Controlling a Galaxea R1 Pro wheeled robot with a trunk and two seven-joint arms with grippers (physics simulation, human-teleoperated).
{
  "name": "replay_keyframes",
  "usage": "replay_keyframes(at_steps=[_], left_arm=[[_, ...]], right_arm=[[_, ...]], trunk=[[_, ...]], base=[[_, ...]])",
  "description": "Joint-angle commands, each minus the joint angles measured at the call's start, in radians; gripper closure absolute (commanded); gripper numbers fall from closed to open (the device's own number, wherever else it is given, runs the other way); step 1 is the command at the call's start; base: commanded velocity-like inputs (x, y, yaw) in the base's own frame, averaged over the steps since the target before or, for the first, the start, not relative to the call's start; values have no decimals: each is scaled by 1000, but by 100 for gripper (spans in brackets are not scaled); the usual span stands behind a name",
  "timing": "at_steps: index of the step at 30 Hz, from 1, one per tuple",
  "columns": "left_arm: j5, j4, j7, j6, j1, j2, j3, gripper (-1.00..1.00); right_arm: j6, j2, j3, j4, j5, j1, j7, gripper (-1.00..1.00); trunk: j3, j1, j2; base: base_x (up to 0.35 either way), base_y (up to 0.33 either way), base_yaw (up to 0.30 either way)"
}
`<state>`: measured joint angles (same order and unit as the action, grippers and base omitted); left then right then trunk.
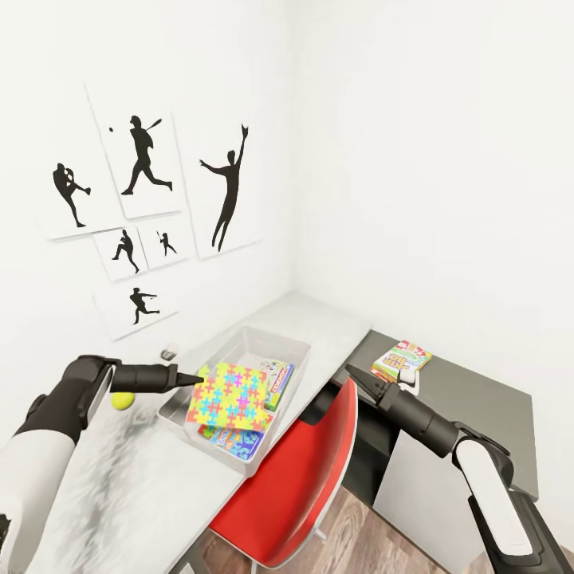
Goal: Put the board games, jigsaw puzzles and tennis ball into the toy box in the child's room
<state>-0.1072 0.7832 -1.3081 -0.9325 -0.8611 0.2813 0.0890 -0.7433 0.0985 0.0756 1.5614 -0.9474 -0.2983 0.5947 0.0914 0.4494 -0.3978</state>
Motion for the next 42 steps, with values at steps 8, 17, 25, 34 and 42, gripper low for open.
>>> replay_keyframes(at_steps=[8, 17, 25, 34, 42], left_arm=[[-78, 2, -1, -14, -38, -10, -17, 100], [-122, 4, -1, -14, -58, -37, -29, 100], [-240, 3, -5, -15, -80, -69, -63, 100], [-250, 4, -3, -15, -82, -74, -67, 100], [-250, 4, -3, -13, -82, -72, -70, 100]], right_arm=[[-7, 0, 1, 0, -4, -1, 1, -100], [-7, 0, 1, 0, -4, -1, 1, -100], [-7, 1, 1, 0, -4, -1, 1, -100], [-7, 1, 1, 0, -4, -1, 1, -100], [-7, 1, 0, 0, -4, -1, 1, -100]], trunk=[[2, 1, -2], [2, 1, -2], [2, 1, -2], [2, 1, -2], [2, 1, -2]], base=[[0, 0, 0], [0, 0, 0], [0, 0, 0], [0, 0, 0], [0, 0, 0]])
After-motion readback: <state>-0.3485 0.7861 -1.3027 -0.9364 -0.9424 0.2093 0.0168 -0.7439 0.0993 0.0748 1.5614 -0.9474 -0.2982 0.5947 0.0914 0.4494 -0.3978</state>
